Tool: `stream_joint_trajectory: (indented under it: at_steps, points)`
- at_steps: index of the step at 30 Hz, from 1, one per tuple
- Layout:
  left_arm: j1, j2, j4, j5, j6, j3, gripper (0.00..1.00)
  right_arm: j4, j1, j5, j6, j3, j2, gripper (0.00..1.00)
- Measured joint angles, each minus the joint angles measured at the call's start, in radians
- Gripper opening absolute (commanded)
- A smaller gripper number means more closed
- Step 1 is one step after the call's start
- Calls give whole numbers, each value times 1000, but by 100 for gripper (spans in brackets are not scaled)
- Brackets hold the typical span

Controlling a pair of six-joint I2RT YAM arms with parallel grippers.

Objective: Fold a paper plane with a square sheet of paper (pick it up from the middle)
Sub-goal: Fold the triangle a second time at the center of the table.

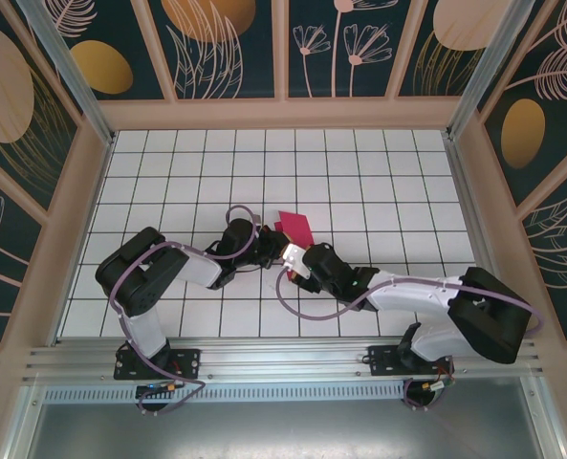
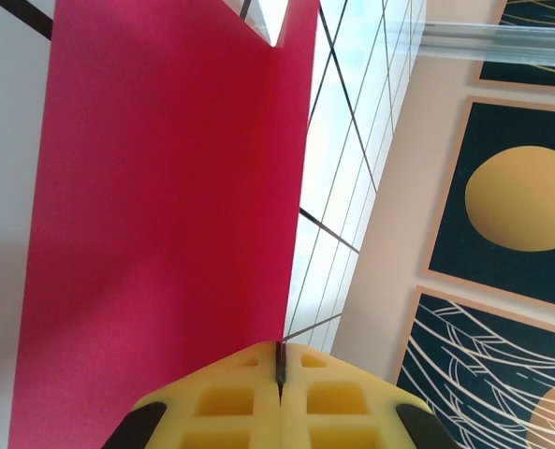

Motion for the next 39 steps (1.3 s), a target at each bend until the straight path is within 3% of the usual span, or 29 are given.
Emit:
stream_joint_trajectory:
  at_steps: [11, 17, 23, 29, 39]
  points:
    - [0, 0, -19, 10, 15, 3, 8, 77, 1, 35, -26, -21, 13, 15]
    - [1, -19, -116, 0, 70, 36, 30, 74, 0, 21, 31, -21, 10, 1]
    - [13, -177, -308, -91, 161, 43, 47, 59, -21, -83, 210, -14, 10, 0]
    - [19, -399, -497, -229, 243, 20, 45, 58, -43, -214, 479, 66, 91, 0]
    - [19, -576, -671, -254, 311, -111, 20, 137, -75, -418, 829, 125, 239, 0]
